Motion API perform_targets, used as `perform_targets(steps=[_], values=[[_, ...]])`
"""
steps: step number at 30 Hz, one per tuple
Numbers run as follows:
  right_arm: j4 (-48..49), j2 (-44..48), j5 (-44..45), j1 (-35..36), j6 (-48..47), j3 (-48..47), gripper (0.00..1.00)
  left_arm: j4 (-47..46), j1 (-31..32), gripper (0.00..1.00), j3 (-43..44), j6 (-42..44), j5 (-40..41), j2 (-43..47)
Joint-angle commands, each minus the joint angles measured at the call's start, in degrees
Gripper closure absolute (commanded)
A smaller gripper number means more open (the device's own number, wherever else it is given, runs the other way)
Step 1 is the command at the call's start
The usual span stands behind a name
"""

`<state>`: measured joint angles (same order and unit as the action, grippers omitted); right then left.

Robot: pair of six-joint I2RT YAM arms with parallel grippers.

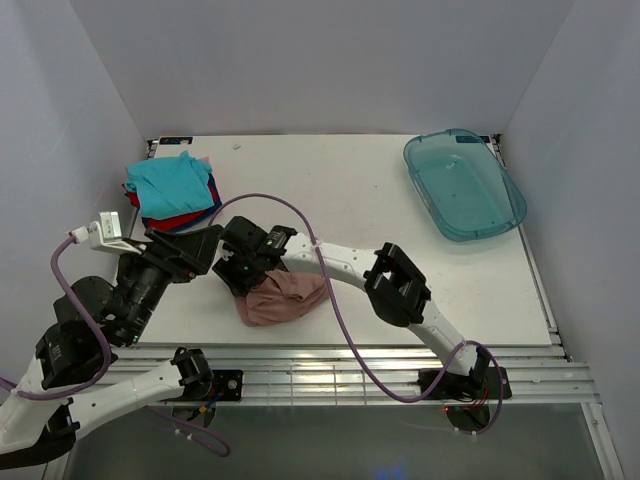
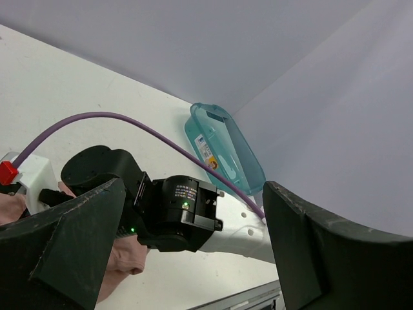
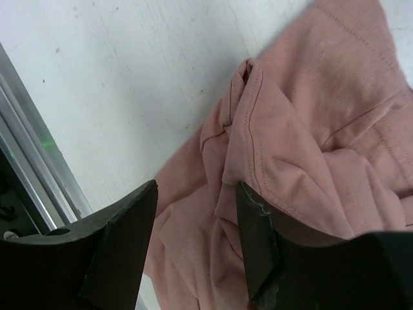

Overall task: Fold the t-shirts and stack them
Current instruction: Flatten the tshirt out

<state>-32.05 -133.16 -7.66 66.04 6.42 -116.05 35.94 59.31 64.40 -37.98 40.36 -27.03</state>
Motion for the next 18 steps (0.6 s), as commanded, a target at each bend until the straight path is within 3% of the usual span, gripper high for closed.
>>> perform_targets(steps=[1, 14, 18], values=[[-0.55, -0.7, 2.56, 0.14, -1.84, -3.74, 0.42, 0.62, -0.16, 0.02, 0.03, -0.43, -1.33, 1.45], [-0.56, -3.24, 4.32, -0.03, -2.37, -2.69, 0.44, 0.62, -0.16, 0.02, -0.68, -1.66, -1.16, 3.29], [-0.55, -4.21, 5.81, -0.12, -2.37, -2.95, 0.52, 0.97, -0.16, 0.02, -0.77, -1.84, -0.9, 4.17]])
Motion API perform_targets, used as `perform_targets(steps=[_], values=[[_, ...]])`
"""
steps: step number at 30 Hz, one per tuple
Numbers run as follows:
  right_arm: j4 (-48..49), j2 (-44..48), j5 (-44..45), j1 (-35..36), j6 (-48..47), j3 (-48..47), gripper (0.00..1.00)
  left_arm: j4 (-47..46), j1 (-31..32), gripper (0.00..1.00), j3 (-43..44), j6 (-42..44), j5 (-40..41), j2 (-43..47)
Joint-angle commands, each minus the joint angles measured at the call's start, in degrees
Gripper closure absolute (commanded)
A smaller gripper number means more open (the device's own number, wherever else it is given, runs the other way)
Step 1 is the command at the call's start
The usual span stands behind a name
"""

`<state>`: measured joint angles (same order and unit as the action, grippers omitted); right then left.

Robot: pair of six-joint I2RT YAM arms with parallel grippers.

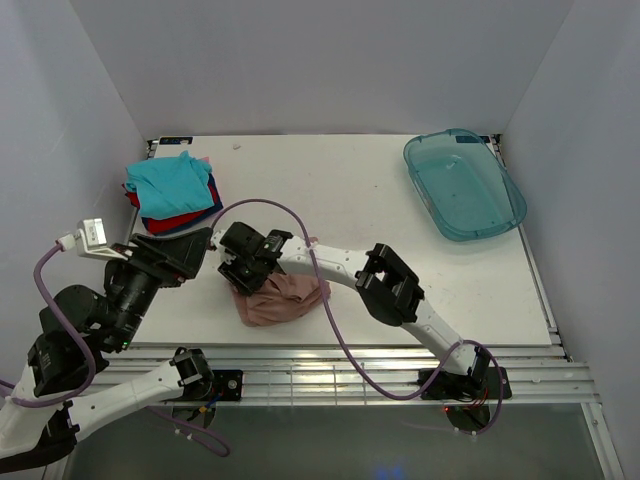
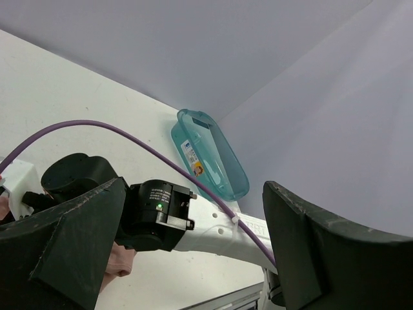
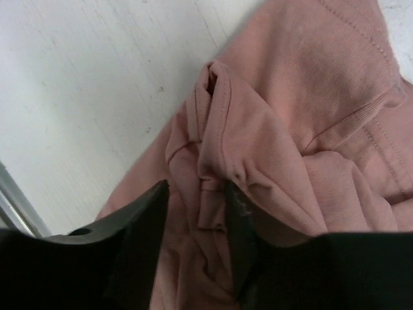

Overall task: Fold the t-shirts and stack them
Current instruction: Flatten the tshirt out

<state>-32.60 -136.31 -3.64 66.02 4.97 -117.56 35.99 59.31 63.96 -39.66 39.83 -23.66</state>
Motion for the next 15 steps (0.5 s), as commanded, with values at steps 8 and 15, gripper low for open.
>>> perform_targets(steps=[8, 15], values=[[-0.27, 1.31, 6.36, -0.36, -0.58, -1.1, 0.78, 1.63, -0.16, 0.02, -1.74, -2.0, -1.16, 1.78], [-5.26, 11.05, 15.14, -0.45, 1.35, -0.31, 0.92, 1.11, -0.16, 0.02, -3.05, -3.23, -1.78, 0.37]])
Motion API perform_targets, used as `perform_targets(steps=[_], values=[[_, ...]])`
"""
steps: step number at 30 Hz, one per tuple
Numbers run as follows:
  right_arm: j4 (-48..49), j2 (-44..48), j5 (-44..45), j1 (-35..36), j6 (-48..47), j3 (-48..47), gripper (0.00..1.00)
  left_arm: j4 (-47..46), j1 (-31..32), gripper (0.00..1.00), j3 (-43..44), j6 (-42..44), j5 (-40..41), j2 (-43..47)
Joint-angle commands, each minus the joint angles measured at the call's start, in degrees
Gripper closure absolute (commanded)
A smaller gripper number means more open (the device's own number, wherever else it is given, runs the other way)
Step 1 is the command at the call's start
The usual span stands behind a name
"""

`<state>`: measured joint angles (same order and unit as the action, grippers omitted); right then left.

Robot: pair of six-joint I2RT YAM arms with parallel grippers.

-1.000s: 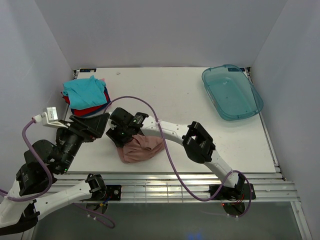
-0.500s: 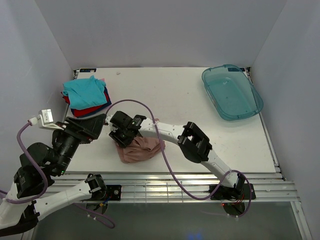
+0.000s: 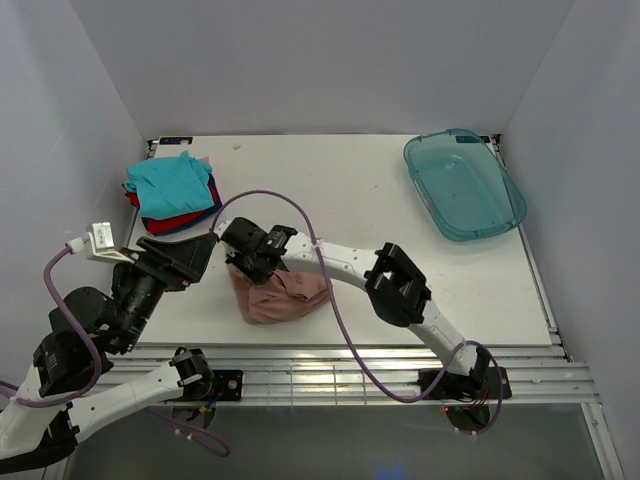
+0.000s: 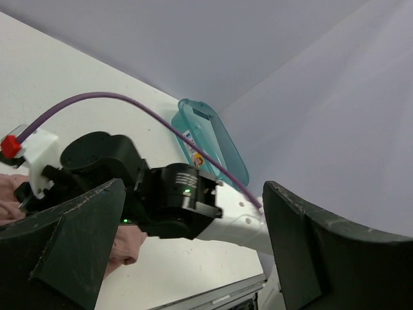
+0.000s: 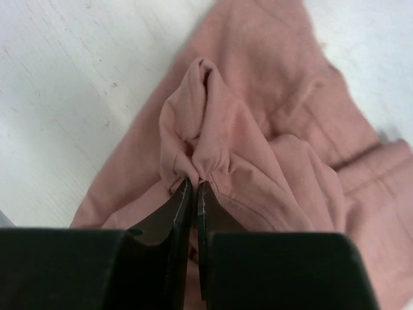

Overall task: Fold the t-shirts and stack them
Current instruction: Flatten the tshirt out

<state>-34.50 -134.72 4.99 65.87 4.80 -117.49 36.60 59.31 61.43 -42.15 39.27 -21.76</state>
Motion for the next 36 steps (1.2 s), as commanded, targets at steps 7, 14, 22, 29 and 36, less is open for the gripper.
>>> perform_targets(steps=[7, 14, 22, 29, 36], values=[[-16.25, 33.18, 28.2, -0.65, 6.52, 5.6, 0.92, -1.71, -0.16, 0.02, -2.98, -1.35, -0.16, -4.95], [-36.4, 47.87, 40.88, -1.7, 21.61, 18.94, 0.9, -1.36, -0.16, 0.02, -3.34, -3.11, 2.22, -20.29], [-40.29, 57.19, 35.0, -3.46, 40.28, 43.12, 0.92, 6.28, -8.91, 0.02, 6.94, -4.69, -8.84, -47.92], [-39.77, 50.79, 36.41, -5.66, 41.87, 47.27, 0.63, 5.41, -15.71, 0.02, 7.21, -3.03, -14.3, -55.84], [-30.28, 50.43, 33.59, -5.66, 37.13, 40.16, 0.56, 0.49, -19.58, 0.02, 5.2, 0.84, -16.68, -61.47]])
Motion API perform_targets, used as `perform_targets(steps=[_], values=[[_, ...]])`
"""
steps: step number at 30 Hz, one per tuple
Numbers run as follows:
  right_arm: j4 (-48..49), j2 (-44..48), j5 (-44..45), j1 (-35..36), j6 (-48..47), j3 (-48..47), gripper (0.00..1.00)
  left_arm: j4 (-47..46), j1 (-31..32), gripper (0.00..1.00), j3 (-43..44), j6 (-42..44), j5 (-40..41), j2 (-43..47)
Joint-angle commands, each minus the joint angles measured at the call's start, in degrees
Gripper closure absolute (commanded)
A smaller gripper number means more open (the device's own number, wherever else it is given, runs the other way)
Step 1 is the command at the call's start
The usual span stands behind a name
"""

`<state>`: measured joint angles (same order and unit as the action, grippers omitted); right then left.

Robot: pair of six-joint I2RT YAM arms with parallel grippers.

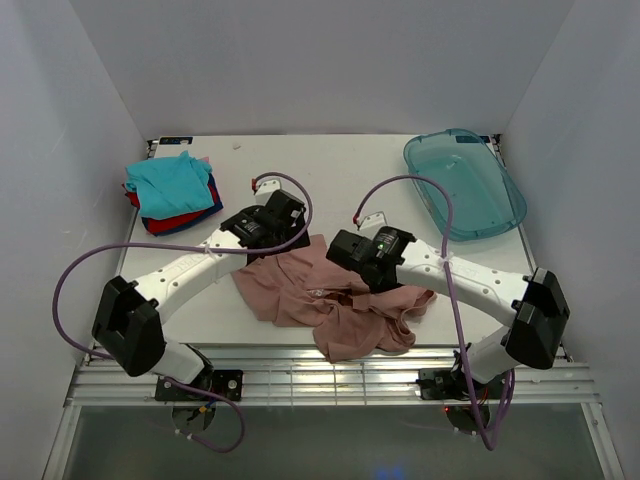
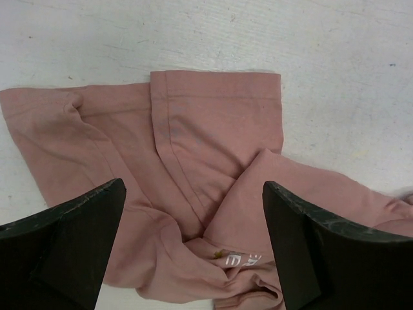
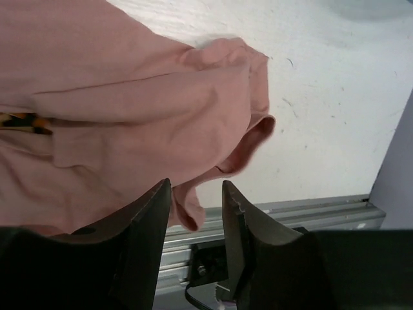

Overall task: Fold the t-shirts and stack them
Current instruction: Flatten the tshirt out

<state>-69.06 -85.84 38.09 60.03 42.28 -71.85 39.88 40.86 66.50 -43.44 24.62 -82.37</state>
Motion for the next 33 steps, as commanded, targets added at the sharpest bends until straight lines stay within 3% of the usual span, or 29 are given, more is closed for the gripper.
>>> perform_targets(steps=[1, 8, 10, 16, 24, 33], values=[[4.63, 1.56, 0.06, 0.17, -0.53, -6.97, 0.56, -3.48, -1.74, 0.02, -0.31, 2.48, -2.73, -1.21], [5.51, 4.89, -2.49, 0.26, -0.36, -7.17, 0.56, -14.65, -3.68, 0.07, -6.2, 4.85, -4.15, -3.15], [6.3, 7.87, -2.75, 0.18, 0.69, -5.67, 0.57, -16.75, -3.95, 0.21, -7.26, 5.56, -3.62, -4.03], [7.1, 14.73, -3.89, 0.18, 3.33, -0.48, 0.59, -19.14, -5.61, 0.43, -6.65, 7.05, -3.71, -9.64], [4.28, 18.17, -3.81, 0.18, 5.27, 0.66, 0.6, -15.18, -7.55, 0.43, -4.45, 3.72, -1.24, -15.45], [3.76, 17.2, -4.16, 0.17, 5.18, 0.31, 0.6, -18.34, -8.17, 0.43, -3.92, 5.3, -4.14, -17.74]])
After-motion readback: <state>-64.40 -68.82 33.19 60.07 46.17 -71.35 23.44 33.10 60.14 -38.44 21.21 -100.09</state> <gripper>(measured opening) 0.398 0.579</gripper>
